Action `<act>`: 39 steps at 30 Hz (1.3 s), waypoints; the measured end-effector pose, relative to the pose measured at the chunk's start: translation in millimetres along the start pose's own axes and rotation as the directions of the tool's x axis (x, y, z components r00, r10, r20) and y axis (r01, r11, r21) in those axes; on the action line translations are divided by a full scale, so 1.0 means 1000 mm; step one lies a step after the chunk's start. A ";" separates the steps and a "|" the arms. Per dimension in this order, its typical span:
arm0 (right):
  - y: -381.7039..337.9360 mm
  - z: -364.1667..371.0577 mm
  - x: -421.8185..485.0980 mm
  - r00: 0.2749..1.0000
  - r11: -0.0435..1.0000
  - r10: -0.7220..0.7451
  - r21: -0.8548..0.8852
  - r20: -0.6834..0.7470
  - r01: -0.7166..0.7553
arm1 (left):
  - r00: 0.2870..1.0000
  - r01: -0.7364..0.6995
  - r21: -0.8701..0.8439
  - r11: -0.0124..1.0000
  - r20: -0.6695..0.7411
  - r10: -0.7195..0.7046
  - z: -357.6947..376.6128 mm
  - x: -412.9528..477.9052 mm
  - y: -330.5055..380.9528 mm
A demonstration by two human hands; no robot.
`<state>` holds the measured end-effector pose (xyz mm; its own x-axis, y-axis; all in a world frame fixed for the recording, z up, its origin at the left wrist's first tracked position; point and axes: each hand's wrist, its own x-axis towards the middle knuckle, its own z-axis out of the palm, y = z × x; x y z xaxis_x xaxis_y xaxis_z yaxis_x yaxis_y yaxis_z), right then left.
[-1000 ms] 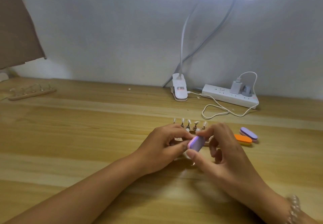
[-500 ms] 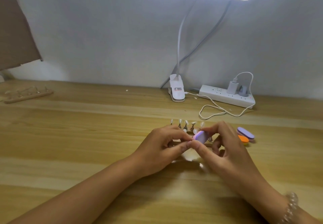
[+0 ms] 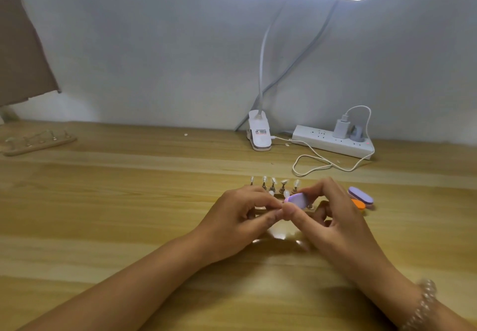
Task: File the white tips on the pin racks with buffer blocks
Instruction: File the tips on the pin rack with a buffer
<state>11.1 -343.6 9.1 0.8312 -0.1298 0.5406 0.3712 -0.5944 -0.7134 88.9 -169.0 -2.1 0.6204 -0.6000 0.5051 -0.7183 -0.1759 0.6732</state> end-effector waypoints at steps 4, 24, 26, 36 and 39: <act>-0.007 0.008 -0.008 0.982 0.977 -0.163 -0.120 0.093 0.174 | 1.000 0.009 0.020 1.000 0.019 -0.009 -0.002 0.000 -0.001; -0.002 0.002 -0.002 0.997 0.996 -0.073 -0.060 0.007 0.073 | 1.000 -0.008 -0.001 1.000 -0.017 0.008 -0.002 0.001 0.003; 0.001 0.000 -0.001 0.999 0.998 -0.036 -0.061 -0.035 0.033 | 1.000 -0.010 -0.001 1.000 -0.016 0.010 -0.002 0.000 0.003; 0.004 -0.006 0.004 0.986 0.995 0.068 0.085 -0.155 -0.056 | 0.999 0.045 -0.092 0.995 0.024 -0.043 0.000 0.000 0.004; -0.001 0.000 -0.003 0.997 0.998 -0.033 0.045 -0.062 0.036 | 0.998 0.067 -0.153 0.986 0.000 -0.068 -0.001 -0.001 0.006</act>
<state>8.5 -342.6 8.2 0.7909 -0.1592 0.5909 0.4193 -0.5624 -0.7126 84.3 -169.2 2.3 0.6676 -0.5869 0.4580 -0.6181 -0.0941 0.7804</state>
